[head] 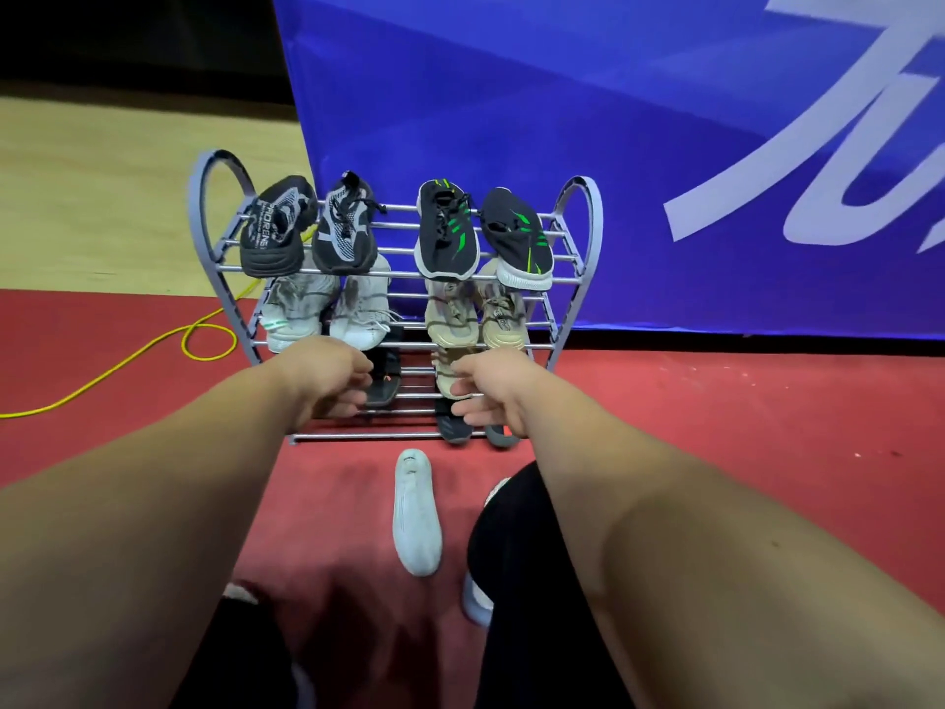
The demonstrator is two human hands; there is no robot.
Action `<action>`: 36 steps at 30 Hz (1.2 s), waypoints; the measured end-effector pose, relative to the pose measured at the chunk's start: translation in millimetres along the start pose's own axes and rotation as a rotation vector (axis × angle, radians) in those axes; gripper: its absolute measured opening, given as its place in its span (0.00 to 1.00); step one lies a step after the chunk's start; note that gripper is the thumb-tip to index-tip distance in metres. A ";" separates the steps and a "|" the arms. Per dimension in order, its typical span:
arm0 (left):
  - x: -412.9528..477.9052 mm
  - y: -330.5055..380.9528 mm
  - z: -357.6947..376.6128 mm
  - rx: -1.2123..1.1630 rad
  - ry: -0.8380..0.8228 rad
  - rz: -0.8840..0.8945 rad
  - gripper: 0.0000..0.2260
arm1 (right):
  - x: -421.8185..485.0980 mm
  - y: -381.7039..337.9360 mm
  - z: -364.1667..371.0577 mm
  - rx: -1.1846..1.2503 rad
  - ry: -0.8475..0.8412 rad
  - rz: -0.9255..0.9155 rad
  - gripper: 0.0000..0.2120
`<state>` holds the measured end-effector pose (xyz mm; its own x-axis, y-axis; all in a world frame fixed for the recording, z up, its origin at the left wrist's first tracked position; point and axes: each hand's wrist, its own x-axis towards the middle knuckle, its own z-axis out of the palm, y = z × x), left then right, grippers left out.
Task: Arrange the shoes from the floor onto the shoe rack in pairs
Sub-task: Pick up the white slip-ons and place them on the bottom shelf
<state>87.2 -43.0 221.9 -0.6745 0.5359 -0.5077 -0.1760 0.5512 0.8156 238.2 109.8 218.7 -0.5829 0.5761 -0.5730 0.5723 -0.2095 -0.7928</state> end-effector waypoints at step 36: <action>220.0 -326.4 78.2 -0.193 -0.128 -0.742 0.10 | 275.1 246.5 148.3 -0.151 -0.029 0.682 0.12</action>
<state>52.3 -55.0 -177.7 -0.2453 0.1465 -0.9583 -0.6789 0.6797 0.2776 133.4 99.5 -165.1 -0.0788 0.3330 -0.9396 0.8887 -0.4036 -0.2176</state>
